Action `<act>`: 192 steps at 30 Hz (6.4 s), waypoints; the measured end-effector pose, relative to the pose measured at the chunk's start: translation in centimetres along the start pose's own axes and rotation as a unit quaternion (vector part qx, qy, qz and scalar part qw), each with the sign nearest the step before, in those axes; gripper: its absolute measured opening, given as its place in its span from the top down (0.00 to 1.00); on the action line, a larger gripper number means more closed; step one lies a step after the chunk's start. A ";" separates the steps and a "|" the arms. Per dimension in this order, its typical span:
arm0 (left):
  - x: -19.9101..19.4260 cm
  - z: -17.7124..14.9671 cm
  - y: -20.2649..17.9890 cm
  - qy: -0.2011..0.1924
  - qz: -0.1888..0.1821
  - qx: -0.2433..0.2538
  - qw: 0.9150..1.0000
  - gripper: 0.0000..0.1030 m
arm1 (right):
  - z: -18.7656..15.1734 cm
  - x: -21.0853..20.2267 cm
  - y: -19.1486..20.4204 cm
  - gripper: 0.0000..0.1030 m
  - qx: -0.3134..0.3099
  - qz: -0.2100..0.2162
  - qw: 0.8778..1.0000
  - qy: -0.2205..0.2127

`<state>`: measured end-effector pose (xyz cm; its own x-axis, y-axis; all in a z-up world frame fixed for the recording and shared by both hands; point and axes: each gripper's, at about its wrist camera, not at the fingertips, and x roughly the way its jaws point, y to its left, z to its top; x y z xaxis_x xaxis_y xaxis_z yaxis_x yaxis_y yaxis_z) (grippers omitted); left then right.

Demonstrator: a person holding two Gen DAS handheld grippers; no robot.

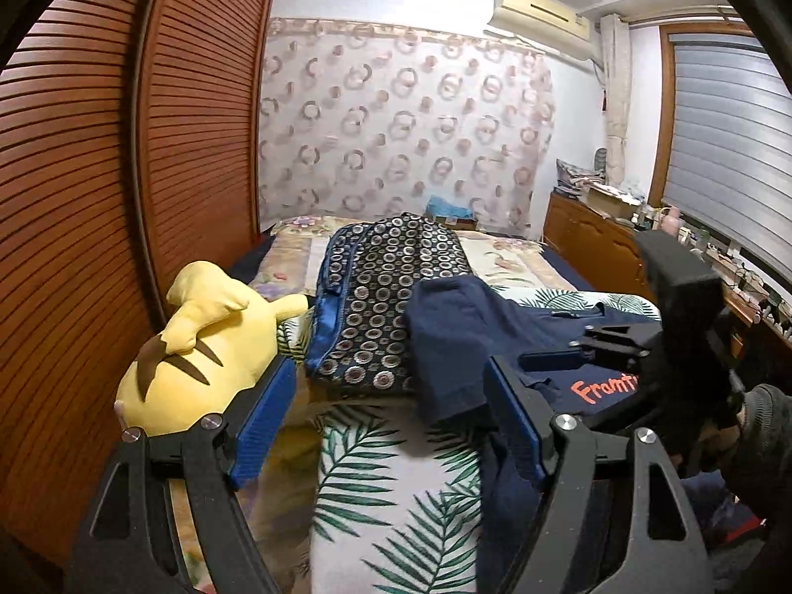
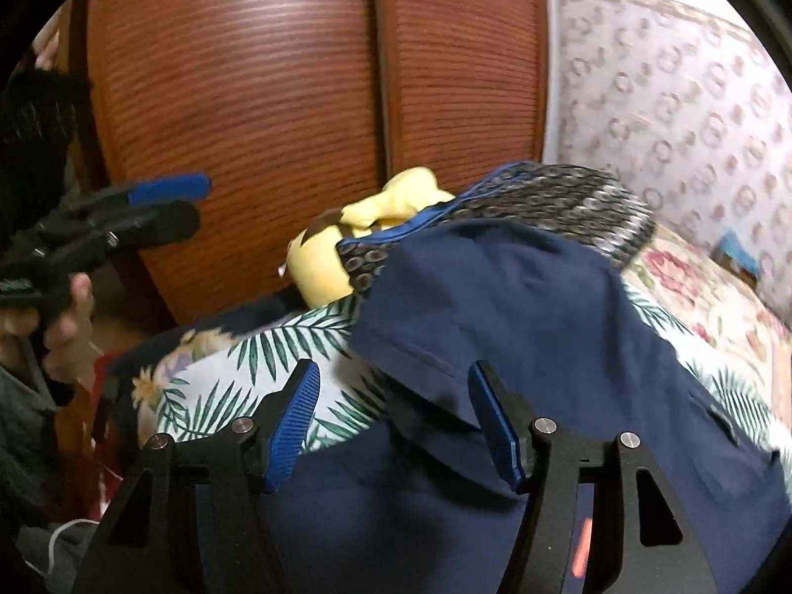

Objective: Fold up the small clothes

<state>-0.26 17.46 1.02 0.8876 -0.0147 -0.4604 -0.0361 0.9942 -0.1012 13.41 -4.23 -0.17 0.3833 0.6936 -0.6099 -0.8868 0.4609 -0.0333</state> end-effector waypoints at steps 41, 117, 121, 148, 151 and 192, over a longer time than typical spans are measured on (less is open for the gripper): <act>1.9 -1.9 -2.4 0.040 -0.008 0.024 0.999 0.24 | -0.1 -1.3 -8.5 0.65 0.121 -0.081 0.988 -0.045; 4.2 -2.2 -8.3 0.067 -0.055 0.042 0.995 0.24 | -7.3 -4.0 -7.2 0.56 0.111 -0.079 0.988 0.067; 4.7 -1.7 -9.9 0.066 -0.064 0.051 0.994 0.24 | -8.1 -6.4 -7.5 0.45 0.124 -0.101 0.986 0.052; 10.4 -2.9 -20.0 0.142 -0.126 0.120 0.974 0.24 | -23.3 -22.9 -10.1 0.46 0.274 -0.298 0.914 0.029; 11.5 -2.8 -20.3 0.160 -0.130 0.127 0.970 0.24 | -24.5 -23.5 -10.8 0.46 0.295 -0.312 0.903 0.033; 15.8 -3.7 -22.4 0.220 -0.120 0.173 0.952 0.11 | -18.8 -23.4 -10.2 0.96 0.221 -0.275 0.936 -0.018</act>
<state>12.88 -5.39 -7.31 0.5697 -0.2142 -0.7934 0.3656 0.9307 0.0112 8.62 -35.51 -0.47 0.7660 0.2991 -0.5690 -0.3632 0.9317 0.0009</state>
